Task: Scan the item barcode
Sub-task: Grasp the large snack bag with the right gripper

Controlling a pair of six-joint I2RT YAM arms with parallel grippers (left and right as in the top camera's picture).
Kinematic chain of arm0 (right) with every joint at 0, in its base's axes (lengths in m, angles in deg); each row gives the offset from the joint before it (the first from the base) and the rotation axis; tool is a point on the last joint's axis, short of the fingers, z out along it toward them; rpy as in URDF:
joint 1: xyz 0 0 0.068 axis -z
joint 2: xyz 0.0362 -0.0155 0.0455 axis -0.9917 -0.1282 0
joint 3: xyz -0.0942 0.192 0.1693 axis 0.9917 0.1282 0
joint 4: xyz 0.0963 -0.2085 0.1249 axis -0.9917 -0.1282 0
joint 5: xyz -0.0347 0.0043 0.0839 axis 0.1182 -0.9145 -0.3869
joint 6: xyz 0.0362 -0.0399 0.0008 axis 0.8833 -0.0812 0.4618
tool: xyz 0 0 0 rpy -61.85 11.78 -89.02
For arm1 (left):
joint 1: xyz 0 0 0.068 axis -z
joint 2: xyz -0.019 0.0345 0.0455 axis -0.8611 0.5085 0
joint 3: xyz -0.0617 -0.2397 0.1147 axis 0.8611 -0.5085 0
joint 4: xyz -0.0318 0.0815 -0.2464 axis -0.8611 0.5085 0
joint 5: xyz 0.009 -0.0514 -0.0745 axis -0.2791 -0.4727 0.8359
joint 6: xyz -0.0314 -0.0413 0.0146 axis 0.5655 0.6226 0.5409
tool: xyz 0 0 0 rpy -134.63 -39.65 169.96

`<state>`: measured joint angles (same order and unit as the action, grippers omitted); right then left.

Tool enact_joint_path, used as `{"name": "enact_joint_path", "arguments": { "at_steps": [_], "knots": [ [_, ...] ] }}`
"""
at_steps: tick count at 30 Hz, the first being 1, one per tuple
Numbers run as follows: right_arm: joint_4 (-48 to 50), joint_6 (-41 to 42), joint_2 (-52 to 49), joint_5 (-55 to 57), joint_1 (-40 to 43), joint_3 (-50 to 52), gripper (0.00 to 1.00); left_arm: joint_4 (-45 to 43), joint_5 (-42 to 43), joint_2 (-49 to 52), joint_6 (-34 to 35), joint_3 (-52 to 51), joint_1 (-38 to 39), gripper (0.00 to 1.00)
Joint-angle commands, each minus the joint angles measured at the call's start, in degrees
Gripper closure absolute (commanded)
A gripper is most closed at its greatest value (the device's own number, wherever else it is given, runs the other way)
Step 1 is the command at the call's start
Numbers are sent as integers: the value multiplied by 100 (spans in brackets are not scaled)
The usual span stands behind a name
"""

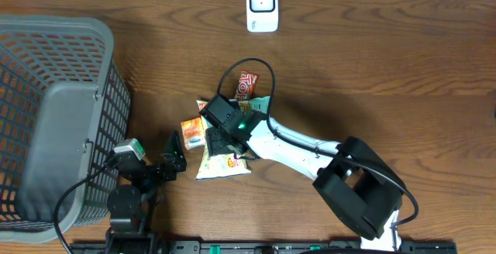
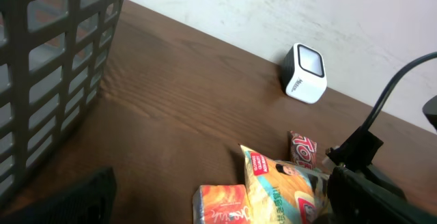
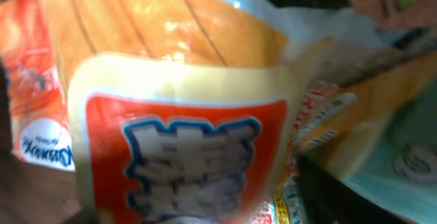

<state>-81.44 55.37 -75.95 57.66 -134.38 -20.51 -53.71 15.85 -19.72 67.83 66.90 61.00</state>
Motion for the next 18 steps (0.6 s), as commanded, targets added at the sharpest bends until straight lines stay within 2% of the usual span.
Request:
{"name": "enact_joint_path", "arguments": {
  "at_steps": [1, 2, 4, 6, 11, 15, 18],
  "knots": [
    [-273, 0, -254, 354, 46, -2, 57, 181, 52, 0, 52, -101, -26, 2],
    [-358, -2, -240, 315, 83, -63, 64, 181, 52, 0, 52, -101, -26, 2],
    [-697, -175, -170, 42, 238, -363, 85, 181, 52, 0, 50, -101, -26, 2],
    [-1010, -540, -59, -417, 411, -660, 97, 181, 55, 0, 52, -101, -26, 2],
    [-2072, -2175, 369, -2472, 1202, -1266, 99, 181, 52, 0, 52, -101, -26, 2],
    [-3097, -3687, 479, -4688, 2057, -1274, 99, 181, 52, 0, 50, -101, -26, 2],
    [-3954, -4140, 446, -5602, 2592, -1222, 99, 181, 52, 0, 52, -101, -26, 2]
  ]
}}
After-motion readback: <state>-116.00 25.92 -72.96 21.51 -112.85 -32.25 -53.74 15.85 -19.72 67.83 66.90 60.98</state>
